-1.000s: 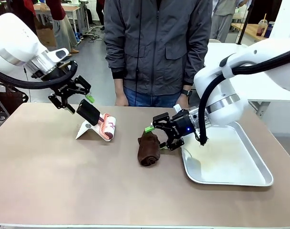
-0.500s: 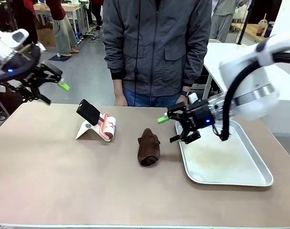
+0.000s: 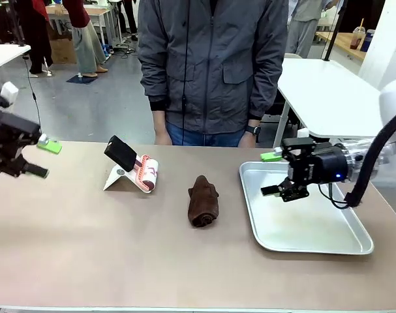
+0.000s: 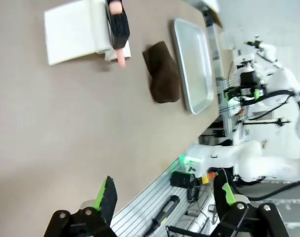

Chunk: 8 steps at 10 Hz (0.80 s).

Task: Clean the surface of the table.
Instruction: Return the Lint Roller and towel to their original positions.

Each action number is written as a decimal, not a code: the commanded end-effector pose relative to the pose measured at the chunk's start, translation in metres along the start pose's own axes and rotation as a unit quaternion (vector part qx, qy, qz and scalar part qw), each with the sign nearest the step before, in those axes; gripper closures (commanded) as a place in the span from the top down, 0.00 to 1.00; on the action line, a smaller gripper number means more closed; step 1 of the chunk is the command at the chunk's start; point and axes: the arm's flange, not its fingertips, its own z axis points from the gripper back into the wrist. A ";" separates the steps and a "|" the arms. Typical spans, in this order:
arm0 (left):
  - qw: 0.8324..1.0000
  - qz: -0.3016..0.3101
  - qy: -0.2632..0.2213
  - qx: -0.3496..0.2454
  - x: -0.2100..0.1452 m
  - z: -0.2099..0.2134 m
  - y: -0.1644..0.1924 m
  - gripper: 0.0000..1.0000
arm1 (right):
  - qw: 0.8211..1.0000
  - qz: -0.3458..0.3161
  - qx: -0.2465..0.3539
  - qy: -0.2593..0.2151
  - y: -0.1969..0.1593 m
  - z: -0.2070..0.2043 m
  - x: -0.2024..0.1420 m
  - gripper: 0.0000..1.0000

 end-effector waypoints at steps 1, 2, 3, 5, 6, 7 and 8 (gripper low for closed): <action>0.998 -0.001 -0.023 -0.058 -0.014 -0.002 0.032 1.00 | 0.998 0.023 0.052 0.000 -0.030 0.029 -0.034 1.00; 0.996 -0.015 -0.021 -0.088 -0.020 -0.006 0.037 1.00 | 0.998 0.032 0.062 -0.010 -0.039 0.040 -0.038 1.00; 0.994 -0.025 -0.041 -0.100 -0.026 -0.008 0.038 1.00 | 0.996 0.048 0.065 -0.047 -0.048 0.044 -0.039 1.00; 0.997 -0.003 -0.028 -0.072 -0.009 0.005 0.039 1.00 | 0.998 0.022 0.060 -0.025 -0.033 0.050 -0.001 1.00; 0.997 -0.003 -0.028 -0.072 -0.009 0.005 0.039 1.00 | 0.998 0.022 0.060 -0.025 -0.033 0.050 -0.001 1.00; 0.997 -0.003 -0.028 -0.072 -0.009 0.005 0.039 1.00 | 0.998 0.022 0.060 -0.025 -0.033 0.050 -0.001 1.00; 0.997 -0.003 -0.028 -0.072 -0.009 0.005 0.039 1.00 | 0.998 0.022 0.060 -0.025 -0.033 0.050 -0.001 1.00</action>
